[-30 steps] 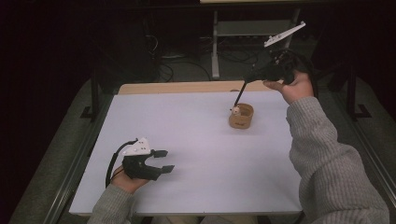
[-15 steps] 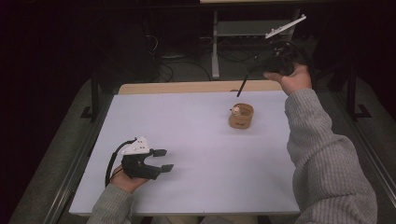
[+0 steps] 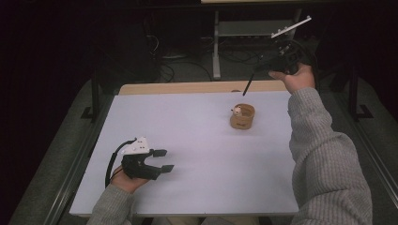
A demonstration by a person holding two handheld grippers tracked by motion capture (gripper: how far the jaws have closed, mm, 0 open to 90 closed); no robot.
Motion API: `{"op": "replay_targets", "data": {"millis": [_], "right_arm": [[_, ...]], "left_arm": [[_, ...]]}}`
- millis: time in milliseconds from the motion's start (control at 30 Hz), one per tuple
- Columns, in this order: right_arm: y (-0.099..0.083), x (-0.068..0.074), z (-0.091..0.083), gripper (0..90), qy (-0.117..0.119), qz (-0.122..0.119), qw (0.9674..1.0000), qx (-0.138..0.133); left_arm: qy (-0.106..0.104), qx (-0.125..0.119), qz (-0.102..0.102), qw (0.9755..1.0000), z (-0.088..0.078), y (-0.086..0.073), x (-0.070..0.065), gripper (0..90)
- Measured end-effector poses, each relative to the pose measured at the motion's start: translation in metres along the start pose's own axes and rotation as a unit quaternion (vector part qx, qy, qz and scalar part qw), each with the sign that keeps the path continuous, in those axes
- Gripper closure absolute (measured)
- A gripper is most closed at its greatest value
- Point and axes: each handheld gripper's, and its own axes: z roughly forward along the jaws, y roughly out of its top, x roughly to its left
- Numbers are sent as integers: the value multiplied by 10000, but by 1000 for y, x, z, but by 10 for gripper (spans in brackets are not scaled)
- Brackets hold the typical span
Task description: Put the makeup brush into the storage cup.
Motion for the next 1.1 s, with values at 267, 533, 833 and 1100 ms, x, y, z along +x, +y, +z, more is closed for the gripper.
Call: {"op": "replay_targets", "data": {"millis": [267,533,833,1100], "right_arm": [[-2,-6,0,820,-107,78,9999,26],[-5,-11,0,820,-217,203,9995,44],[-11,-18,4,820,-289,323,9990,81],[-21,-22,10,820,-275,388,9988,97]], "left_arm": [[38,-31,-49,10000,-1,1,0,334],[41,-8,-102,9999,2,1,-1,286],[55,56,-170,9998,4,0,1,233],[58,48,-162,9998,3,0,1,215]]}}
